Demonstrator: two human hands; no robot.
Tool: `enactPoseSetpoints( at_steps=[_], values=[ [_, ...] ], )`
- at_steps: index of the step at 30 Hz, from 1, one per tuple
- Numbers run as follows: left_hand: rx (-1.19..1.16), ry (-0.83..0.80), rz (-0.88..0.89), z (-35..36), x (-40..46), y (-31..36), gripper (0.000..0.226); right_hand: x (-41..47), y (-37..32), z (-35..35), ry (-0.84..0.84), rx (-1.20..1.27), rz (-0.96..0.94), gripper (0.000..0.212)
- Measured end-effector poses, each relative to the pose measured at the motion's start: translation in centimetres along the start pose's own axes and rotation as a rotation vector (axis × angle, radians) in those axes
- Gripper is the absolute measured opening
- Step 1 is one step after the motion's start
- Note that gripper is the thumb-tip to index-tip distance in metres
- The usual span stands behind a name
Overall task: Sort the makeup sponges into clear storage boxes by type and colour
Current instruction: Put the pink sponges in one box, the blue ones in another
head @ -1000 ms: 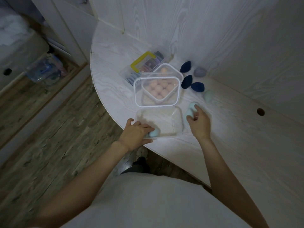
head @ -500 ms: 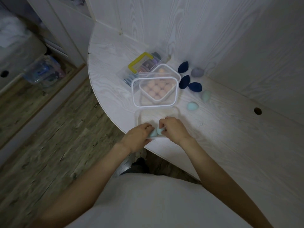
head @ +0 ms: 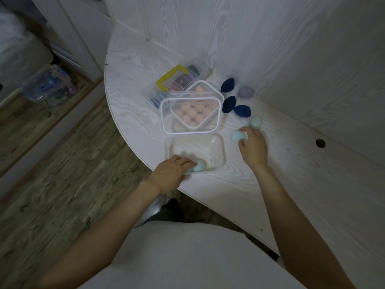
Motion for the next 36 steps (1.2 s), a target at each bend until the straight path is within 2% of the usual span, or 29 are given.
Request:
enactPoseSetpoints(
  at_steps=[3,6,10,13,18,22,24,25,27,31,36],
  values=[
    [0.032,0.048,0.013,0.4,0.1,-0.2,0.055,2.0,1.2,1.8,-0.127,-0.079,0.011,0.040],
    [0.040,0.065,-0.012,0.5,0.1,0.3,0.058,2.1,1.2,2.3,-0.094,-0.121,-0.018,0.028],
    [0.031,0.101,-0.028,0.3,0.0,0.4,0.051,-1.6,-1.4,-0.4,0.031,0.100,-0.063,0.025],
    [0.054,0.159,-0.036,-0.1,0.1,0.8,0.044,-5.5,-4.8,-1.2,-0.079,0.189,-0.187,0.033],
    [0.070,0.182,-0.052,0.1,0.2,1.1,0.034,-6.1,-6.8,2.9,-0.300,-0.311,-0.449,0.022],
    [0.081,0.138,-0.074,0.1,0.3,1.2,0.034,-5.0,-7.4,3.8,-0.413,-0.537,-0.423,0.025],
    [0.089,0.127,-0.081,0.0,0.4,1.2,0.034,-4.8,-7.8,3.5,-0.390,-0.623,-0.430,0.017],
    [0.097,0.133,-0.081,0.0,0.5,1.2,0.031,-4.8,-8.1,3.4,-0.378,-0.641,-0.441,0.018],
    [0.120,0.144,-0.082,0.1,0.5,1.1,0.028,-4.7,-8.5,3.4,-0.352,-0.665,-0.447,0.034],
    [0.131,0.137,-0.098,0.3,0.5,1.1,0.035,-4.7,-7.2,3.2,-0.413,-0.596,-0.376,0.029],
    [0.025,0.116,-0.121,0.0,0.5,1.4,0.037,-4.5,-6.0,3.2,-0.273,-0.587,-0.515,0.033]
  ],
)
Point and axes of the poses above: each hand's wrist, its own x-axis towards the middle knuckle, its own z-axis out of the palm, y = z × x, the point moved 2 cm from there along x, towards the middle knuckle, and after that the axes turned 2 degrees about x, right-handed, at the moved point
